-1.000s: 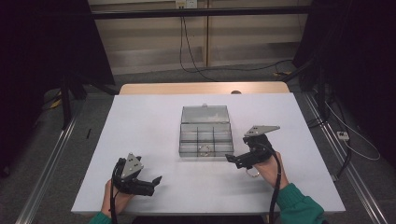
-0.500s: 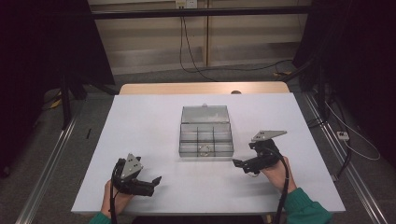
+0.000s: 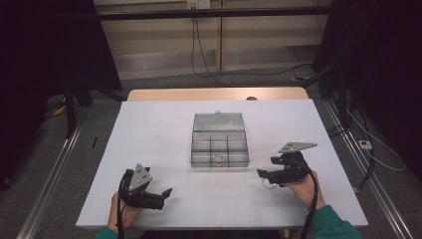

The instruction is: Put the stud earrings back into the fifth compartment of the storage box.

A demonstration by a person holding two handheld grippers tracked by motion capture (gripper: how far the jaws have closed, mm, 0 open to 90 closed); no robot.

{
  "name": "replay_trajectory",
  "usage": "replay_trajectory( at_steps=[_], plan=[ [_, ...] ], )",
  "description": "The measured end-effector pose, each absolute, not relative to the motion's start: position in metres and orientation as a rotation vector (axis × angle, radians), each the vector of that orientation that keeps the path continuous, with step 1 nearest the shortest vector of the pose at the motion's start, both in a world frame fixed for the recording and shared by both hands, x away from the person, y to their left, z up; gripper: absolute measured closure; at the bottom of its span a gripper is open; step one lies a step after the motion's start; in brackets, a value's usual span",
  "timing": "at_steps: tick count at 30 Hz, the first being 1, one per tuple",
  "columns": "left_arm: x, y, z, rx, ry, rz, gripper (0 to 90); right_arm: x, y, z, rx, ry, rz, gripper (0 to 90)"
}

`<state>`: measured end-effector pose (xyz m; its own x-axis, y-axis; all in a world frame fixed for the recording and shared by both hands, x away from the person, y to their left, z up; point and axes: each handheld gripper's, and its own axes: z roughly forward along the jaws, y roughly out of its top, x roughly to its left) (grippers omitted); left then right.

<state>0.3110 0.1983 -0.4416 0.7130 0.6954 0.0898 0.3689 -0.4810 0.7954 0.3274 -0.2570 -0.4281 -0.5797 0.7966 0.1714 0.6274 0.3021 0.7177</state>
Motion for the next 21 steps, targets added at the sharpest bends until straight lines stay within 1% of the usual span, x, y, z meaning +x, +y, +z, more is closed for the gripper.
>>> replay_trajectory(
  at_steps=[8, 14, 21],
  plan=[
    [0.312, 0.199, -0.442, 2.112, 0.811, 0.518, 0.0, 0.327, -0.264, -0.434, 1.365, 2.351, 1.081, 46.7],
    [0.311, 0.198, -0.443, 2.116, 0.812, 0.52, 0.0, 0.326, -0.266, -0.439, 1.365, 2.399, 1.044, 57.2],
    [0.311, 0.198, -0.442, 2.119, 0.807, 0.523, 0.0, 0.327, -0.264, -0.444, 1.364, 2.438, 0.971, 66.8]
  ],
)
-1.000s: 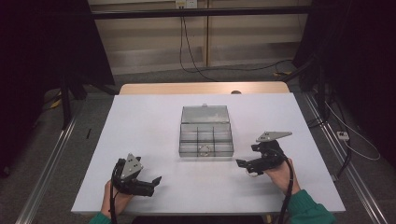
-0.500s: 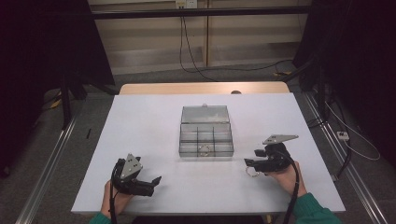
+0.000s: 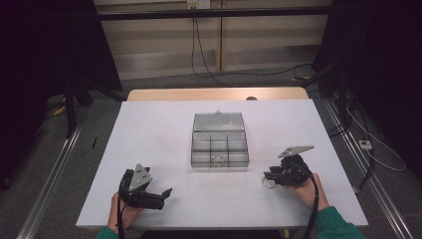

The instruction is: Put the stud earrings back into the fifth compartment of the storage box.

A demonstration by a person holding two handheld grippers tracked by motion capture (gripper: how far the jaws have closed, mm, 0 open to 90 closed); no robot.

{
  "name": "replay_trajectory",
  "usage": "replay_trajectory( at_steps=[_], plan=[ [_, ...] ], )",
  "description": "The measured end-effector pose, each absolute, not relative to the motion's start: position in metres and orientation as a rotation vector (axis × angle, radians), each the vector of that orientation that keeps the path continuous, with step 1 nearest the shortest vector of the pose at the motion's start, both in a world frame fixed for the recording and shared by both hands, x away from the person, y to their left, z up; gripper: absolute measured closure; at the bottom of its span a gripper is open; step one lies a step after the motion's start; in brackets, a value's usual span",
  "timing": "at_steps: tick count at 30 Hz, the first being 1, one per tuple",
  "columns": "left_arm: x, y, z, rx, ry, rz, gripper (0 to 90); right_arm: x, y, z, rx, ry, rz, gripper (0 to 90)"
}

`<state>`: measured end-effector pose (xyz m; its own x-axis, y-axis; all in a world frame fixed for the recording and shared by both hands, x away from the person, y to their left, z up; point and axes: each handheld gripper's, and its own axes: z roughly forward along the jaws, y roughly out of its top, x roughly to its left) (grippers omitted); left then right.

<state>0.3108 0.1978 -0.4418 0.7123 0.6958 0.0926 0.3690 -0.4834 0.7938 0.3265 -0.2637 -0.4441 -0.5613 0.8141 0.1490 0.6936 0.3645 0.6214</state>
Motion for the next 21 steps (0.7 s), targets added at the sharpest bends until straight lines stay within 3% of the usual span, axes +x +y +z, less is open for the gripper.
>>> replay_trajectory(
  at_steps=[7, 14, 21],
  plan=[
    [0.311, 0.198, -0.443, 2.119, 0.813, 0.523, 0.0, 0.328, -0.264, -0.446, 1.348, 2.436, 0.925, 75.4],
    [0.311, 0.198, -0.443, 2.123, 0.812, 0.523, 0.0, 0.325, -0.255, -0.444, 1.271, 2.439, 0.822, 77.7],
    [0.31, 0.196, -0.443, 2.124, 0.806, 0.521, 0.0, 0.323, -0.252, -0.444, 1.248, 2.452, 0.819, 87.2]
  ],
)
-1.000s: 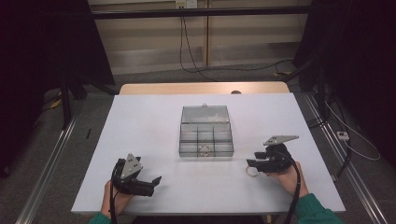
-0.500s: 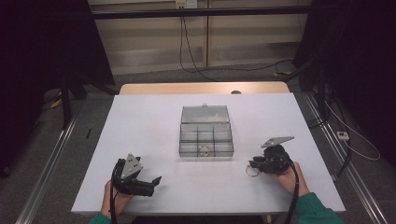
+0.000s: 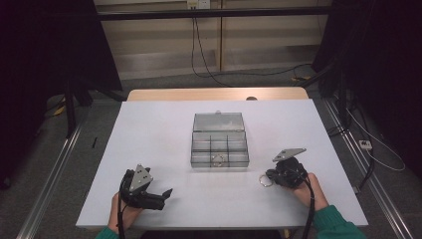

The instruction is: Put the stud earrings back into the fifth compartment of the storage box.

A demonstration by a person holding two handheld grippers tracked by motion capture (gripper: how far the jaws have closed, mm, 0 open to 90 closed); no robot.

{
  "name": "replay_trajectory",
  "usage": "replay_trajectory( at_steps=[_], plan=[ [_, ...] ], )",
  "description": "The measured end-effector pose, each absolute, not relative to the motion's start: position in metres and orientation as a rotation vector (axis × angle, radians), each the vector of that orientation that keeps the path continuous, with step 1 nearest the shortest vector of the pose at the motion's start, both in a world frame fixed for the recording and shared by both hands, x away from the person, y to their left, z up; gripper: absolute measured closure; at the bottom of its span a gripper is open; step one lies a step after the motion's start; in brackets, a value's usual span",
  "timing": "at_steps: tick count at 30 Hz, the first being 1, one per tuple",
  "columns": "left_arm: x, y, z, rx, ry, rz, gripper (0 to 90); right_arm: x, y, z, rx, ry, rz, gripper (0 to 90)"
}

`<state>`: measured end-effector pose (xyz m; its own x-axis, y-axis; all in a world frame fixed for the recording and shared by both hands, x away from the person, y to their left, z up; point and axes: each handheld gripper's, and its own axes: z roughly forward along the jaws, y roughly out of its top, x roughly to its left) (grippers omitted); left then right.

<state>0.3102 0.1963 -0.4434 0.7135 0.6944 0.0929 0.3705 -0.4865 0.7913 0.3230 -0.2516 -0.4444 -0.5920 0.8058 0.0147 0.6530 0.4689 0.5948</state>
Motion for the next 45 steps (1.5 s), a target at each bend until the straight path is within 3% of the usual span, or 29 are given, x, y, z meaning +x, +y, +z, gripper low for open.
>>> replay_trajectory(
  at_steps=[45],
  plan=[
    [0.311, 0.197, -0.443, 2.127, 0.809, 0.527, 0.0, 0.316, -0.248, -0.421, 1.256, 2.287, 1.029, 88.2]
  ],
)
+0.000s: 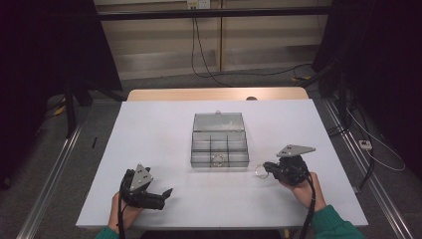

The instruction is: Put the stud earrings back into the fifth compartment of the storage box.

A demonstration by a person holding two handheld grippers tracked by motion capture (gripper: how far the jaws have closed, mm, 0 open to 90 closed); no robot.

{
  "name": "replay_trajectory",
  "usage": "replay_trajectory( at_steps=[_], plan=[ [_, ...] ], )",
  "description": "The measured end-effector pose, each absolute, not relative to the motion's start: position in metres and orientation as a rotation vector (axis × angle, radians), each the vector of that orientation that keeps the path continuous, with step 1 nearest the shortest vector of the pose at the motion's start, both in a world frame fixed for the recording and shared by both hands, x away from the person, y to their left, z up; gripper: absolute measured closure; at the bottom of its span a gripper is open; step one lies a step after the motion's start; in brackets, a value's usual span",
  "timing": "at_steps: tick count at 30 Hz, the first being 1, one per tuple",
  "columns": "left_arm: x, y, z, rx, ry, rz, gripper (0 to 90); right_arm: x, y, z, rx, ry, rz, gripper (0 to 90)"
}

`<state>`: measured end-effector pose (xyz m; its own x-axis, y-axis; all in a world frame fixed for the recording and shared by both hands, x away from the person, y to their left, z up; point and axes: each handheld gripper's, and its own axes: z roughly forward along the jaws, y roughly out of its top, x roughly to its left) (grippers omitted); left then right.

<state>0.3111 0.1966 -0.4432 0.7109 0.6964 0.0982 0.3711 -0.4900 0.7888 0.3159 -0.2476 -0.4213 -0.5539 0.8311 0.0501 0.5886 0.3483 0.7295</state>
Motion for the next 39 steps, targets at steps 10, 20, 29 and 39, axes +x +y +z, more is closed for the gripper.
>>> replay_trajectory(
  at_steps=[10, 20, 29, 39],
  plan=[
    [0.311, 0.197, -0.443, 2.123, 0.81, 0.528, 0.0, 0.316, -0.241, -0.417, 1.232, 2.259, 1.053, 88.2],
    [0.311, 0.197, -0.443, 2.125, 0.806, 0.529, 0.0, 0.318, -0.228, -0.414, 1.191, 2.258, 1.07, 88.2],
    [0.31, 0.196, -0.443, 2.125, 0.805, 0.529, 0.0, 0.323, -0.218, -0.412, 1.164, 2.25, 1.085, 88.2],
    [0.311, 0.196, -0.443, 2.125, 0.805, 0.529, 0.0, 0.332, -0.206, -0.41, 1.158, 2.221, 1.113, 88.2]
  ],
)
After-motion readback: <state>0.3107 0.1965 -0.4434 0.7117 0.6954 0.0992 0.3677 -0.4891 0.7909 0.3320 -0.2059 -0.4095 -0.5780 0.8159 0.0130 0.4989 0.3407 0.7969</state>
